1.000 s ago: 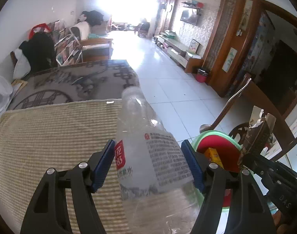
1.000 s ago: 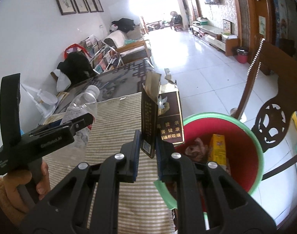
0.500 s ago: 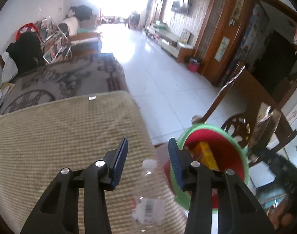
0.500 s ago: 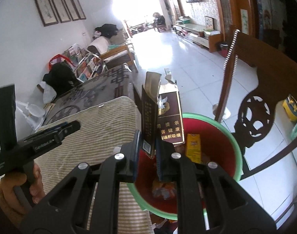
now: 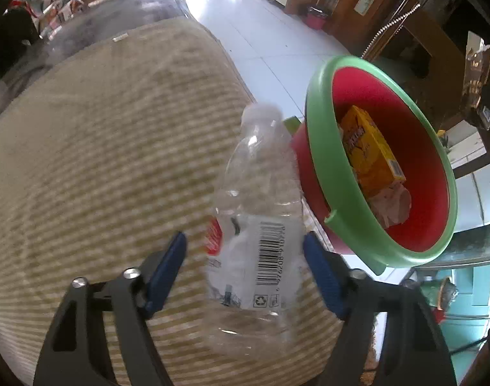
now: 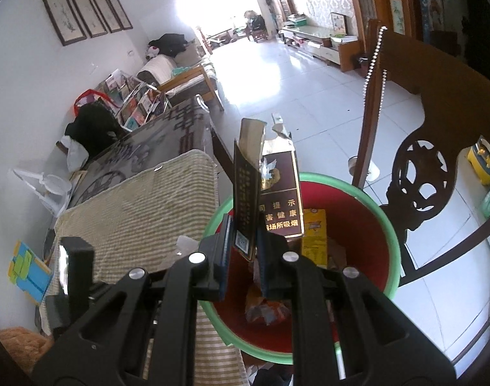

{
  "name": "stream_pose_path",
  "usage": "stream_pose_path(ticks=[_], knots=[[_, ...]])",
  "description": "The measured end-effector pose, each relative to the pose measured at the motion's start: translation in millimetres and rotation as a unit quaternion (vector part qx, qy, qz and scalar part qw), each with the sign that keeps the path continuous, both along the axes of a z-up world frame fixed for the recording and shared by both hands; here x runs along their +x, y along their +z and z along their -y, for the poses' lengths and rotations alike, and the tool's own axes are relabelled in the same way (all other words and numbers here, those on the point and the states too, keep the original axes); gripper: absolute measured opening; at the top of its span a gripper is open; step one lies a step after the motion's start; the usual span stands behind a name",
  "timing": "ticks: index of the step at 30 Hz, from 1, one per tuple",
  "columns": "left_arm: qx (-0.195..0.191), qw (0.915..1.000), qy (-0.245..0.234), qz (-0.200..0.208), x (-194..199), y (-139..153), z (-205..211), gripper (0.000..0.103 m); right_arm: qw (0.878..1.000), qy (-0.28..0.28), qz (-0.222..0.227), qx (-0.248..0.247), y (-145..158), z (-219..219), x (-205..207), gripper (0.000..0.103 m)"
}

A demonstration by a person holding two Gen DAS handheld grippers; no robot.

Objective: Collect trash
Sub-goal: 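Carry the water bottle over the red bucket with the left tool while the right tool carries the cigarette box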

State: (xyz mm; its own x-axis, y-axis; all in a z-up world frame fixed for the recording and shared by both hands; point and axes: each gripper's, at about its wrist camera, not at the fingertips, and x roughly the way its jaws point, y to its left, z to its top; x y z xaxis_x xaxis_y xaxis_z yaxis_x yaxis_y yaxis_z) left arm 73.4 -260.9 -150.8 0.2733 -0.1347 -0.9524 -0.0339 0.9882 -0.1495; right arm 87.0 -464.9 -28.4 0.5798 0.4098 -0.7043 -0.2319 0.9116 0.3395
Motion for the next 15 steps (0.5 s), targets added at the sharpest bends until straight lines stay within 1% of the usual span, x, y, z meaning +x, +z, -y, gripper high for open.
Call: stream_pose_path(ticks=[1, 2, 3, 4, 5, 6, 7, 9, 11, 12, 13, 15], knots=[[0.002, 1.0000, 0.002, 0.001, 0.1, -0.2, -0.2, 0.058, 1.000, 0.001, 0.001, 0.000, 0.3, 0.4, -0.5, 0.015], [-0.004, 0.9999, 0.011, 0.008, -0.4, 2.9, -3.1, 0.055, 1.000, 0.002, 0.002, -0.001, 1.6, 0.8, -1.4, 0.015], [-0.015, 0.9995, 0.021, 0.019, -1.1, 8.9, -7.6, 0.054, 1.000, 0.002, 0.005, -0.002, 3.2, 1.6, -2.5, 0.015], [-0.014, 0.9989, 0.031, 0.031, -1.9, 16.7, -11.5, 0.053, 1.000, 0.000, 0.009, -0.003, 5.6, 3.4, -4.0, 0.015], [-0.008, 0.9980, 0.040, 0.049, -2.9, 27.0, -15.1, 0.052, 1.000, -0.001, 0.011, -0.003, 7.1, 5.1, -4.8, 0.015], [-0.002, 0.9965, 0.048, 0.068, -3.3, 39.0, -19.6, 0.042, 1.000, -0.004, 0.014, -0.001, 9.3, 8.1, -6.0, 0.015], [0.002, 0.9952, 0.053, 0.083, -4.0, 48.3, -20.7, 0.040, 1.000, -0.007, 0.016, -0.001, 11.1, 10.3, -6.8, 0.015], [-0.005, 0.9902, 0.062, 0.125, -2.6, 76.3, -23.2, 0.038, 1.000, -0.011, 0.018, -0.001, 13.4, 13.3, -7.7, 0.015], [-0.008, 0.9855, 0.054, 0.161, -1.1, 97.3, -17.0, 0.035, 1.000, -0.016, 0.020, -0.002, 15.2, 17.2, -8.6, 0.015], [-0.009, 0.9839, 0.048, 0.172, 0.3, 104.3, -12.7, 0.033, 1.000, -0.020, 0.021, 0.000, 15.8, 19.4, -8.9, 0.015], [-0.018, 0.9822, 0.034, 0.184, 3.7, 114.1, -4.6, 0.032, 1.000, -0.022, 0.021, 0.000, 16.0, 20.6, -9.1, 0.015], [-0.035, 0.9805, 0.020, 0.193, 5.3, 121.8, 7.4, 0.032, 0.999, -0.028, 0.022, 0.000, 17.1, 23.7, -9.9, 0.015]])
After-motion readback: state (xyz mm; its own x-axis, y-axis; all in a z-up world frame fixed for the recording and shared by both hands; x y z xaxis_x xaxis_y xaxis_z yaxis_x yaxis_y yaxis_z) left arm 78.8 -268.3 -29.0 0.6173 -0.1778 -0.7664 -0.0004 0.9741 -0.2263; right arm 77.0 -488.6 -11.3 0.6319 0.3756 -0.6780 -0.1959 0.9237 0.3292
